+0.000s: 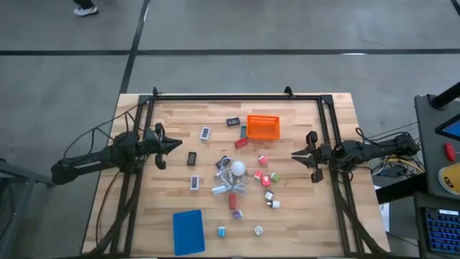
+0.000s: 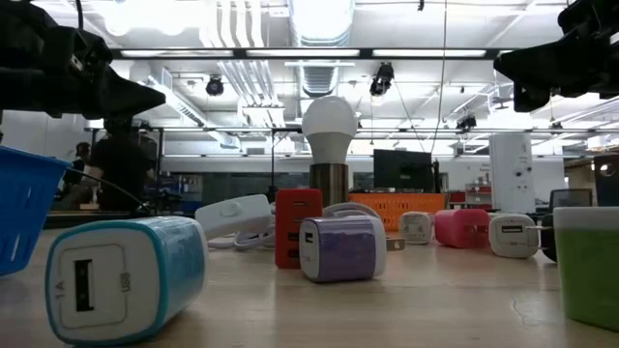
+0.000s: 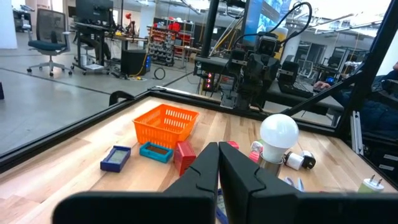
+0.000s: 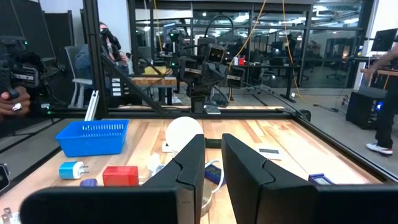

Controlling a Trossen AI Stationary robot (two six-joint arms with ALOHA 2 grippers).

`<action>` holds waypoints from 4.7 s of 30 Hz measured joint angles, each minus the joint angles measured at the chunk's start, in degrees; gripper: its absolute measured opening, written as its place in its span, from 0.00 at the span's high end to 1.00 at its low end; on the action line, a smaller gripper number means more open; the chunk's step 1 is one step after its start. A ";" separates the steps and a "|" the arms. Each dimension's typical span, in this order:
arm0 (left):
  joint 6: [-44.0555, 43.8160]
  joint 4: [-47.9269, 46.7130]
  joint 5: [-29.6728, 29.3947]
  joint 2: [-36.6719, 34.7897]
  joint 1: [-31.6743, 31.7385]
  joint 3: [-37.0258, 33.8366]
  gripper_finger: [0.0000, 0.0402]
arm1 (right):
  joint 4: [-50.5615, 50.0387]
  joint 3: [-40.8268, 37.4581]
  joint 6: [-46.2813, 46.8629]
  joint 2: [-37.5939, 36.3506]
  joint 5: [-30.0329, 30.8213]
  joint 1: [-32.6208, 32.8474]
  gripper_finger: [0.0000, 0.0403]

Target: Pick & Place Office items

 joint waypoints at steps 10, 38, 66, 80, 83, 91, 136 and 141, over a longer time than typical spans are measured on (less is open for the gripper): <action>0.02 -0.02 -0.02 0.00 0.00 0.00 0.96 | -0.26 0.00 0.00 0.01 -0.01 0.00 0.87; 0.66 -0.45 -4.25 6.27 -0.02 0.02 0.69 | -6.63 0.59 5.30 3.17 9.74 -0.29 0.74; 1.72 1.78 -11.47 16.20 -0.04 0.01 0.25 | -2.43 12.30 18.29 49.89 4.60 -0.37 0.32; 2.46 1.92 -11.32 16.20 -0.04 0.00 0.25 | -31.67 34.01 23.05 64.24 -2.40 2.53 0.32; 2.36 1.77 -11.32 16.20 -0.04 0.00 0.25 | -31.95 34.42 26.16 64.24 -2.39 3.88 0.32; 2.40 1.73 -11.32 16.31 -0.04 0.00 0.25 | -31.82 32.63 32.64 65.47 -2.33 6.65 0.32; 2.40 1.73 -11.32 16.35 -0.07 0.00 0.25 | -25.18 33.81 33.00 79.97 1.48 6.82 0.69; 2.40 1.73 -11.32 16.35 -0.07 0.00 0.25 | -25.38 33.83 33.03 79.95 1.46 6.86 0.70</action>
